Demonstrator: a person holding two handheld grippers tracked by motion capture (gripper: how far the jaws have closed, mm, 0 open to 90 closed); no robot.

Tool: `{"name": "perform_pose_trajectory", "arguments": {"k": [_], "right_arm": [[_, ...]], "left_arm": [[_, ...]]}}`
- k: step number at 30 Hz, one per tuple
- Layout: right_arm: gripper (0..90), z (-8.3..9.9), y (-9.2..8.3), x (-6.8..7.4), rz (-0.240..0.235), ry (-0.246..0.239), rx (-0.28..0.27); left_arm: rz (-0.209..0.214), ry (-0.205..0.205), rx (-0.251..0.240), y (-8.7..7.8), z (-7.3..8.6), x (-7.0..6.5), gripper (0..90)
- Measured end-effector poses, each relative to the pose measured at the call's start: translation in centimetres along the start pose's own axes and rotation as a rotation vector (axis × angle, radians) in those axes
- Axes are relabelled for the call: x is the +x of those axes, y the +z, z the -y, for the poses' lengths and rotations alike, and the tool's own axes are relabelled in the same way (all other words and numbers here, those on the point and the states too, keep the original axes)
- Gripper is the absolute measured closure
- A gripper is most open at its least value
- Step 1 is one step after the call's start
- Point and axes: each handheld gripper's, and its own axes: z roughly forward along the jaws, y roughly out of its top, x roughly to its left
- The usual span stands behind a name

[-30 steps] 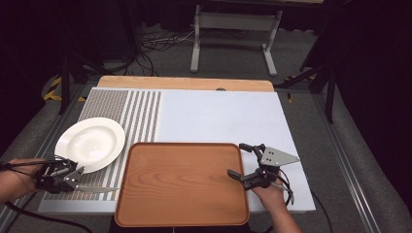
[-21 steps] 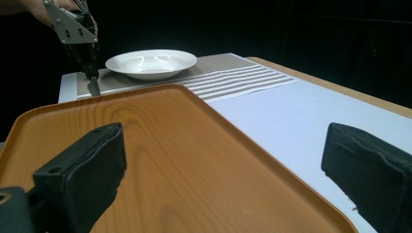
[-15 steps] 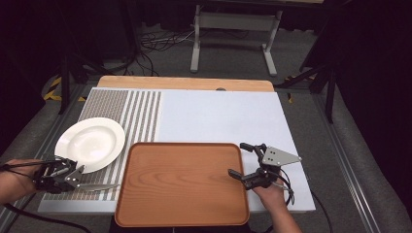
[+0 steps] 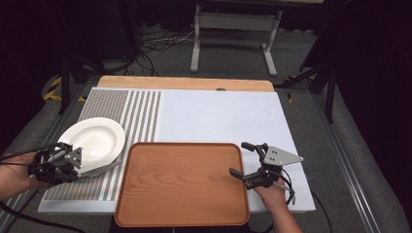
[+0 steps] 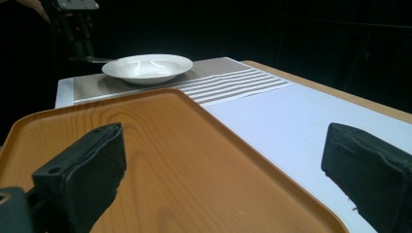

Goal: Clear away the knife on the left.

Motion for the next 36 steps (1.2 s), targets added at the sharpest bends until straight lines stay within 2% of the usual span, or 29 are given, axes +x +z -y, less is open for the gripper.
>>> {"name": "perform_pose_trajectory", "arguments": {"k": [2, 4, 6, 7, 9, 10, 14, 16, 20, 24, 29, 32, 33, 36], "right_arm": [[2.8, 0.0, -0.1, 0.0, 0.001, 0.000, -0.003], [2.9, 0.0, -0.1, 0.0, 0.004, -0.001, -0.005], [2.8, -0.1, -0.1, 0.0, 0.010, -0.003, -0.002], [2.8, -0.1, -0.1, 0.0, 0.010, -0.003, -0.002], [2.8, -0.1, -0.2, 0.0, 0.013, -0.003, -0.001], [2.9, -0.1, -0.2, 0.0, 0.014, -0.002, -0.002], [2.8, -0.1, -0.2, 0.0, 0.015, -0.003, -0.001], [2.9, -0.1, -0.2, 0.0, 0.015, -0.005, -0.001], [2.9, -0.1, -0.2, 0.0, 0.016, -0.006, -0.003], [2.9, -0.1, -0.2, 0.0, 0.017, -0.005, -0.003], [2.9, -0.1, -0.2, 0.0, 0.016, -0.005, -0.002], [2.9, -0.1, -0.2, 0.0, 0.017, -0.005, -0.004], [2.8, -0.1, -0.2, 0.0, 0.018, -0.004, -0.004], [2.9, -0.1, -0.2, 0.0, 0.018, -0.004, -0.004]], "left_arm": [[0.005, -0.033, -0.007, -0.4, -0.3, 0.0, 80.5], [-0.003, -0.046, -0.004, -0.6, -0.4, -0.1, 80.5], [0.004, -0.089, -0.025, -0.9, -0.7, -0.2, 80.5], [0.004, -0.089, -0.025, -0.9, -0.7, -0.2, 80.5], [0.009, -0.122, -0.044, -1.2, -0.8, -0.3, 80.5], [0.019, -0.153, -0.064, -1.5, -0.9, -0.4, 80.5], [0.035, -0.209, -0.117, -2.3, -1.3, -0.4, 80.5], [0.065, -0.245, -0.141, -2.5, -1.5, -0.4, 80.5], [0.086, -0.285, -0.188, -2.9, -1.7, -0.3, 80.5], [0.137, -0.330, -0.235, -3.2, -2.0, -0.3, 80.5], [0.181, -0.394, -0.282, -3.3, -2.6, -0.4, 80.5], [0.204, -0.419, -0.302, -3.3, -3.1, -0.5, 80.5], [0.215, -0.438, -0.310, -3.3, -3.3, -0.6, 80.4], [0.226, -0.453, -0.338, -3.3, -3.8, -0.7, 80.4]]}}
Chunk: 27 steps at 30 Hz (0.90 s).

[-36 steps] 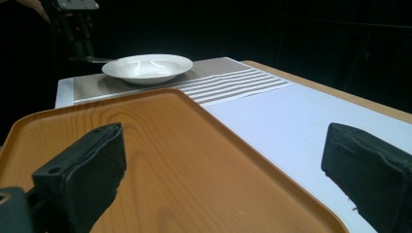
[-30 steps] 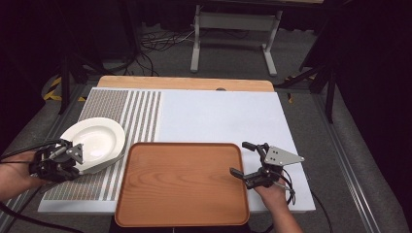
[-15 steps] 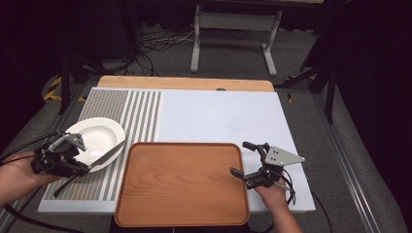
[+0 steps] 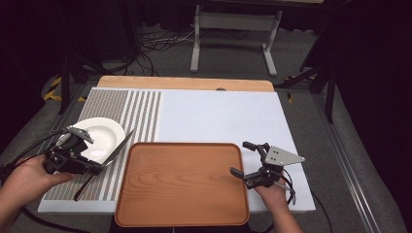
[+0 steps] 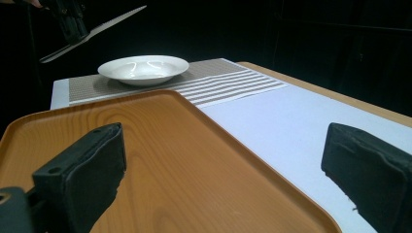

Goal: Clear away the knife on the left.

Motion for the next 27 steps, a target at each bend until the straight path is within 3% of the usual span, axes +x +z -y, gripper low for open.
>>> {"name": "perform_pose_trajectory", "arguments": {"k": [2, 7, 27], "right_arm": [[2.9, 0.0, 0.0, 0.0, -0.001, 0.000, -0.002], [2.9, 0.0, -0.1, 0.0, 0.001, -0.001, 0.000], [2.9, 0.0, -0.2, -0.1, -0.003, 0.005, -0.004]], "left_arm": [[0.030, -0.030, -0.007, 0.4, -0.3, -0.3, 80.5], [0.043, -0.054, -0.017, 1.1, -0.9, -0.6, 80.4], [0.138, -0.079, -0.040, 4.4, -3.4, -2.6, 80.4]]}}
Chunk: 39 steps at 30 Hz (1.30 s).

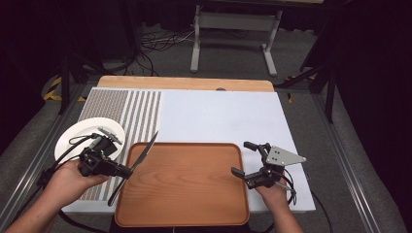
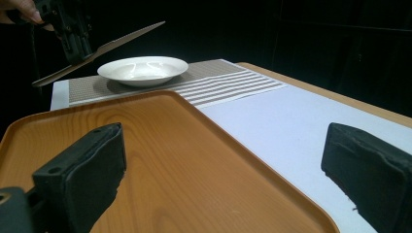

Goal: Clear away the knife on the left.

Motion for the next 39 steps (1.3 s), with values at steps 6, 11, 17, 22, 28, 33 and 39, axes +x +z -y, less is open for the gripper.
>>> {"name": "perform_pose_trajectory", "arguments": {"k": [6, 11, 17, 22, 28, 33, 39], "right_arm": [[2.9, 0.0, 0.0, 0.1, 0.002, -0.004, 0.001], [2.9, 0.0, -0.1, 0.1, 0.000, -0.004, -0.002], [2.9, 0.0, -0.1, 0.1, 0.001, -0.004, -0.002], [2.9, -0.1, -0.1, 0.1, -0.002, -0.006, -0.006], [2.9, -0.1, -0.2, 0.1, -0.003, -0.005, -0.009], [2.9, -0.1, -0.1, 0.1, -0.004, -0.007, -0.009], [2.8, -0.2, -0.1, 0.1, -0.002, -0.008, -0.008]], "left_arm": [[0.021, -0.007, 0.003, 1.5, -0.4, -0.5, 80.3], [0.025, -0.013, 0.002, 2.4, -0.7, -0.7, 80.3], [0.035, -0.030, 0.001, 3.2, -0.7, -0.5, 80.4], [0.020, -0.051, 0.000, 4.0, -0.5, -0.3, 80.4], [-0.002, -0.088, 0.008, 5.2, 0.2, 0.1, 80.4], [0.006, -0.119, 0.012, 5.9, 0.8, 0.4, 80.4], [-0.006, -0.133, 0.019, 6.3, 1.0, 0.8, 80.4]]}}
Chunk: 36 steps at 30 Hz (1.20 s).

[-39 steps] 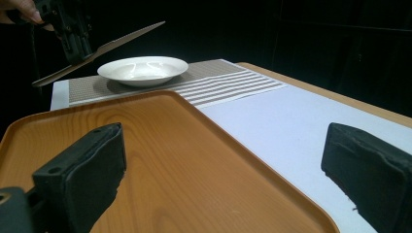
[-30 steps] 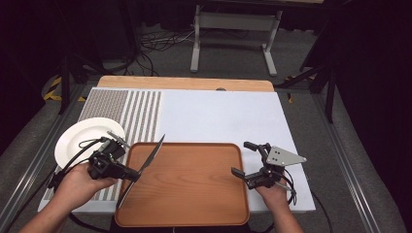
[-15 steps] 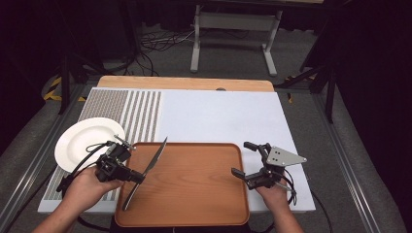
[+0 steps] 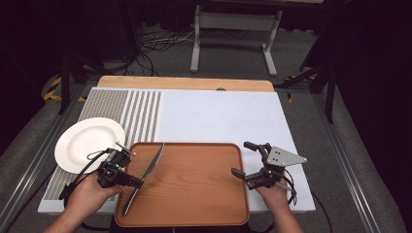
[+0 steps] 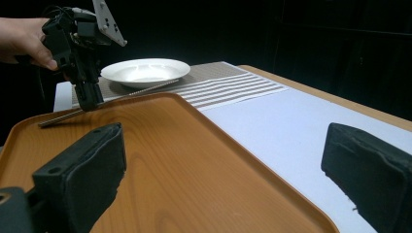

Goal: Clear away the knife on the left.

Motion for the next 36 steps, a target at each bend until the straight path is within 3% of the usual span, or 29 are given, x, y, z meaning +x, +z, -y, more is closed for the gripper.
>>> {"name": "perform_pose_trajectory", "arguments": {"k": [17, 20, 27, 31, 36], "right_arm": [[2.9, 0.0, 0.0, 0.0, -0.001, 0.002, 0.004], [2.9, 0.0, 0.0, 0.0, -0.002, 0.003, 0.003], [2.9, 0.0, 0.0, 0.0, -0.003, 0.004, 0.003], [2.9, 0.0, 0.0, -0.1, -0.006, 0.005, 0.003], [2.9, 0.0, 0.0, 0.0, -0.004, 0.004, 0.002]], "left_arm": [[-0.022, -0.024, 0.027, 1.0, 0.3, 0.2, 80.3], [-0.043, -0.020, 0.041, 1.2, 0.3, 0.3, 80.2], [-0.035, -0.021, 0.057, 1.5, 0.2, 0.2, 80.1], [-0.062, -0.010, 0.067, 1.8, 0.1, 0.2, 79.9], [-0.063, -0.012, 0.071, 1.9, 0.1, 0.0, 79.8]]}}
